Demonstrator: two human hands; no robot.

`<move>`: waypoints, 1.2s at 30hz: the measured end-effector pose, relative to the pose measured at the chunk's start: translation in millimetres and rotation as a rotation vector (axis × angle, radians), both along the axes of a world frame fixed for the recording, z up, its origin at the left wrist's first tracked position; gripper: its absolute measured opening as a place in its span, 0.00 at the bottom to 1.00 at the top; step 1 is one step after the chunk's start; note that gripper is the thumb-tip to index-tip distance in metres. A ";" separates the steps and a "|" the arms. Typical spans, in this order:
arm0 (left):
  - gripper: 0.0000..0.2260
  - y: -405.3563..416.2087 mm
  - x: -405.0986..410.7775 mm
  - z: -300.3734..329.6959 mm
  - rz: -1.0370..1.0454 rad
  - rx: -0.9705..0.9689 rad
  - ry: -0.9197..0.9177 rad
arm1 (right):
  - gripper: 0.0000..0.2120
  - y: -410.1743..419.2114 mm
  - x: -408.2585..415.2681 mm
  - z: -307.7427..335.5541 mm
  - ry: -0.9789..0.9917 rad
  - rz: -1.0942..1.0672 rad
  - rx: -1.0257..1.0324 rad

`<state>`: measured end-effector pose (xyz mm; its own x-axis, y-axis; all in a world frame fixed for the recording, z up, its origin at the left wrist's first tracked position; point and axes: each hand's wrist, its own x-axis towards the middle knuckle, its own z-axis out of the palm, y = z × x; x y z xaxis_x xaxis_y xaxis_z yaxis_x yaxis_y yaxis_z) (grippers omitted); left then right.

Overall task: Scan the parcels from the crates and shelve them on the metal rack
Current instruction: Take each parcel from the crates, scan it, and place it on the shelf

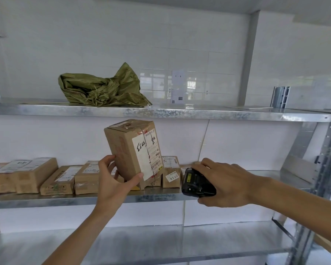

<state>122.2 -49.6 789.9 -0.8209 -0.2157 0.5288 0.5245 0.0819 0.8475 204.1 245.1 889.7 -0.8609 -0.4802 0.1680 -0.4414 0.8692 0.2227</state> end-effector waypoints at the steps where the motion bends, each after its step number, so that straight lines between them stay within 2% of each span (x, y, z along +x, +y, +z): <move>1: 0.40 -0.9 0.3 -1.5 -0.005 0.013 0.006 | 0.35 -1.2 1.4 0.7 0.002 -0.004 0.002; 14: 0.41 -9.8 5.3 -2.1 -0.014 0.034 0.027 | 0.30 -9.2 5.0 7.0 -0.069 -0.046 0.027; 36: 0.44 -6.5 18.1 0.5 -0.017 0.059 0.040 | 0.28 -11.2 9.7 7.3 -0.080 -0.042 0.023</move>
<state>140.3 -56.1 790.4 -0.8030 -0.2336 0.5482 0.5590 0.0234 0.8288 213.7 233.9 897.0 -0.8904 -0.4467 0.0877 -0.4221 0.8823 0.2085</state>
